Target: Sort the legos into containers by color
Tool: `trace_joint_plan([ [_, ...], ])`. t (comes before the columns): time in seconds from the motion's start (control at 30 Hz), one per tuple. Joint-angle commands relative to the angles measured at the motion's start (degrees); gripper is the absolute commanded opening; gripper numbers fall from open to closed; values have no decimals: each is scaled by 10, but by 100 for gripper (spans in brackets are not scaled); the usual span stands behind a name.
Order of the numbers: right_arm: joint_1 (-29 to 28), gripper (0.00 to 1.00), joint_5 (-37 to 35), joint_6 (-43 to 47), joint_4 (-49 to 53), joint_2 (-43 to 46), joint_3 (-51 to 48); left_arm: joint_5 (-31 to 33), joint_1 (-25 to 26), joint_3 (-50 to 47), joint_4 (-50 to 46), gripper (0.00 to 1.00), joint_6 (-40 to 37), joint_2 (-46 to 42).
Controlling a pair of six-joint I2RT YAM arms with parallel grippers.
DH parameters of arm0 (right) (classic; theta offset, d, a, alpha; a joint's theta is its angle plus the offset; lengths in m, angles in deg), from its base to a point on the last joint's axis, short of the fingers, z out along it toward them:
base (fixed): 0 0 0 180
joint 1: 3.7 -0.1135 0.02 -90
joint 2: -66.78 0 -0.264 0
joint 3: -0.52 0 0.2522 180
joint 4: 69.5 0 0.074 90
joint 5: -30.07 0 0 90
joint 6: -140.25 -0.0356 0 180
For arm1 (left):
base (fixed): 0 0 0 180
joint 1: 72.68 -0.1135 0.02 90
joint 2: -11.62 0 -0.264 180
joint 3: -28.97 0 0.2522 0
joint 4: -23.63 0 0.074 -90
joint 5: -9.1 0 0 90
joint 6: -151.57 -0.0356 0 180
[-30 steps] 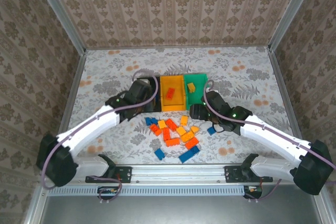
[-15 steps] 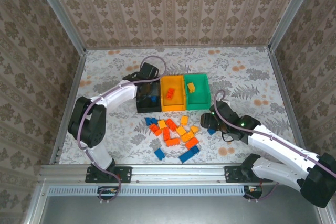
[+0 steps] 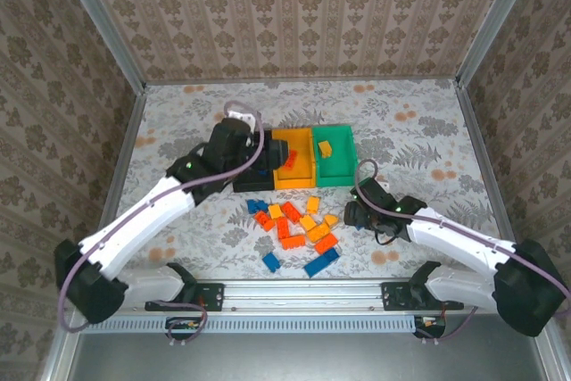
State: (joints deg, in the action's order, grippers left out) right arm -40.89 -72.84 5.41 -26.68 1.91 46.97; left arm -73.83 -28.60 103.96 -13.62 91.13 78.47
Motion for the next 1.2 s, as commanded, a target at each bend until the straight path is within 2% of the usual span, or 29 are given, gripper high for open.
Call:
trace_joint_plan([
  [0.0, 4, 79, 6, -4, -27, -34, -1, 42, 21, -70, -24, 100, 25, -46],
  [0.17, 6, 75, 16, 3, -52, -80, 1, 52, 32, -191, -27, 100, 94, -131],
  [0.37, 7, 64, 36, -1, -61, -103, -3, 67, 33, -293, -44, 100, 156, -191],
  [0.57, 6, 49, 51, -4, -68, -111, -13, 70, 23, -340, -55, 100, 179, -210],
  [0.73, 5, 40, 55, 20, -44, -62, 4, 60, 6, -356, -60, 100, 177, -235],
  [0.83, -4, 37, 72, 50, -27, -36, 51, 56, -1, -357, -73, 100, 172, -250],
  [0.93, -28, 37, 91, 68, -30, -54, 120, 49, -5, -357, -83, 100, 169, -263],
  [1.17, -89, 37, 138, 117, -60, -230, 335, 26, -7, -361, -96, 100, 165, -290],
])
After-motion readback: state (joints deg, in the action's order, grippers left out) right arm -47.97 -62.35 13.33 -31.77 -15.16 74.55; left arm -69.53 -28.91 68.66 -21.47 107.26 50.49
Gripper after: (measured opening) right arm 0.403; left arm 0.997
